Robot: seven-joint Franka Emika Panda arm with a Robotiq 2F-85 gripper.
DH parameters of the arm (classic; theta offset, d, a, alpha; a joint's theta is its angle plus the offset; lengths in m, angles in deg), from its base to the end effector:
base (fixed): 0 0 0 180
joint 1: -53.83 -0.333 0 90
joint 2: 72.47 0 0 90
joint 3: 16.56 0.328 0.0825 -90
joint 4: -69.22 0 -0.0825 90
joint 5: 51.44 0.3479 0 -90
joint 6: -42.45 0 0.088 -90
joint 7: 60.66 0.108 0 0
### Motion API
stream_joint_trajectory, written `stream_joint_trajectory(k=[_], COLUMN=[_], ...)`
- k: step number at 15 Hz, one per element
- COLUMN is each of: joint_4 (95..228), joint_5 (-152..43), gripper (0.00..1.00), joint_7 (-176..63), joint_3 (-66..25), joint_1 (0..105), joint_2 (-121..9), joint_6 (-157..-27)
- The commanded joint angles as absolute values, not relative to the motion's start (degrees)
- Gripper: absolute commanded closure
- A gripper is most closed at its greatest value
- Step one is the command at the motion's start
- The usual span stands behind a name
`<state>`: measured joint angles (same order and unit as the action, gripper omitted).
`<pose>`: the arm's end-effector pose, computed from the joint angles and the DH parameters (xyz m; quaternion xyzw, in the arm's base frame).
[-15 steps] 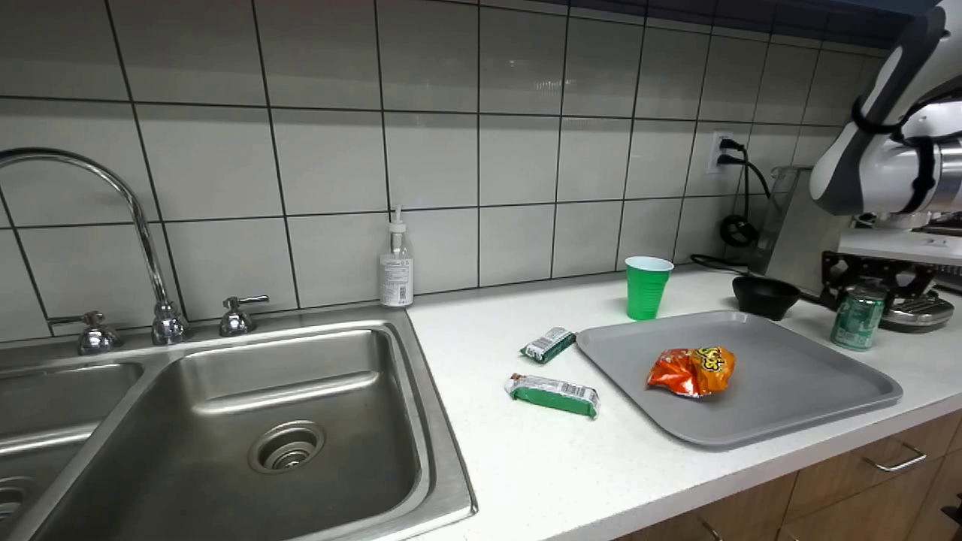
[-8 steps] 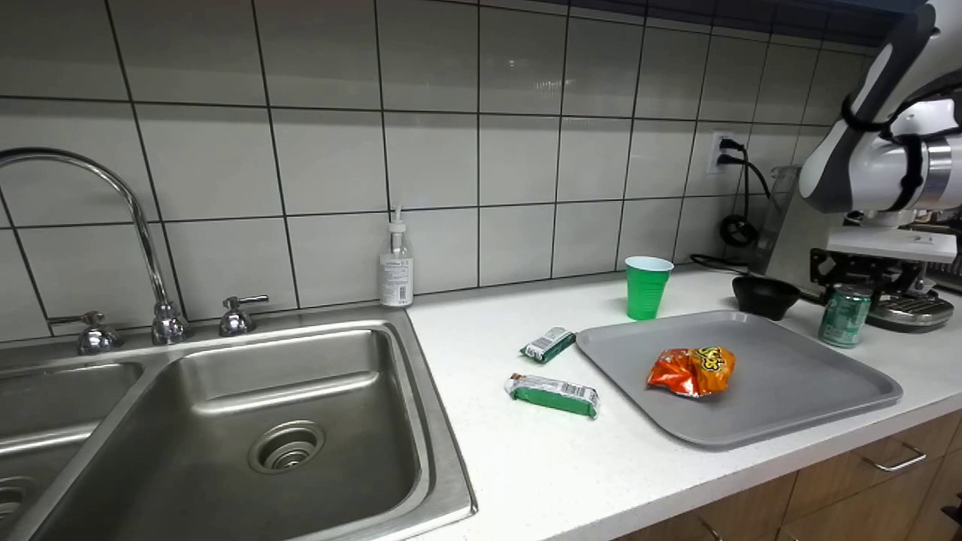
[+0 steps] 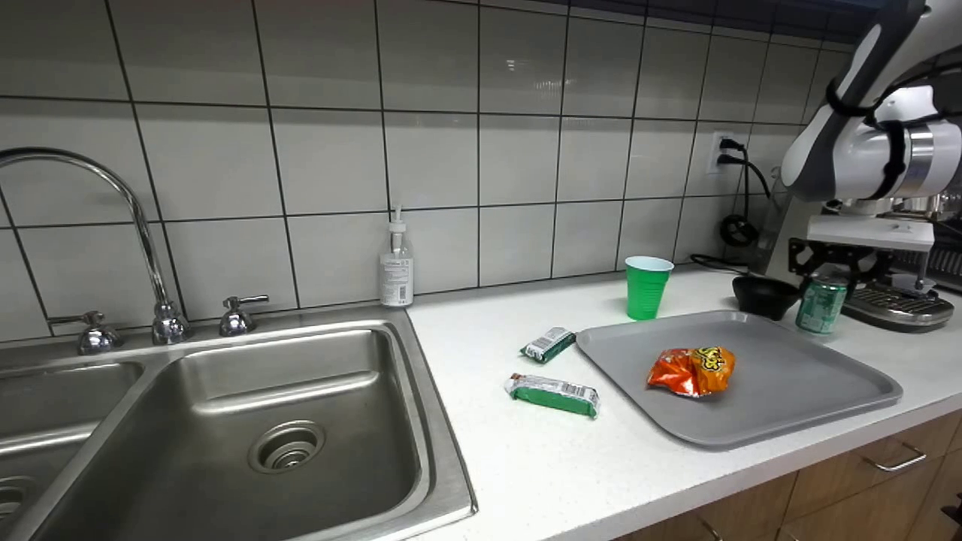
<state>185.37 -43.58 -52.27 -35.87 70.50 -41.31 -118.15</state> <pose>0.4984 -0.3522 0.2553 0.9057 -0.3989 0.1179 0.0816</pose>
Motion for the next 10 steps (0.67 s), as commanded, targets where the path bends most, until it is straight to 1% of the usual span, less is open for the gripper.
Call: stream_joint_trajectory(k=[1, 10], joint_4=[189.2, 192.4], joint_5=[-45.2, -46.7], gripper=[0.61, 0.61], joint_7=[-51.4, -52.1], joint_3=[-36.3, -35.4], joint_1=[69.4, 67.1], joint_2=[-45.4, -48.1], joint_6=[-118.8, -118.6])
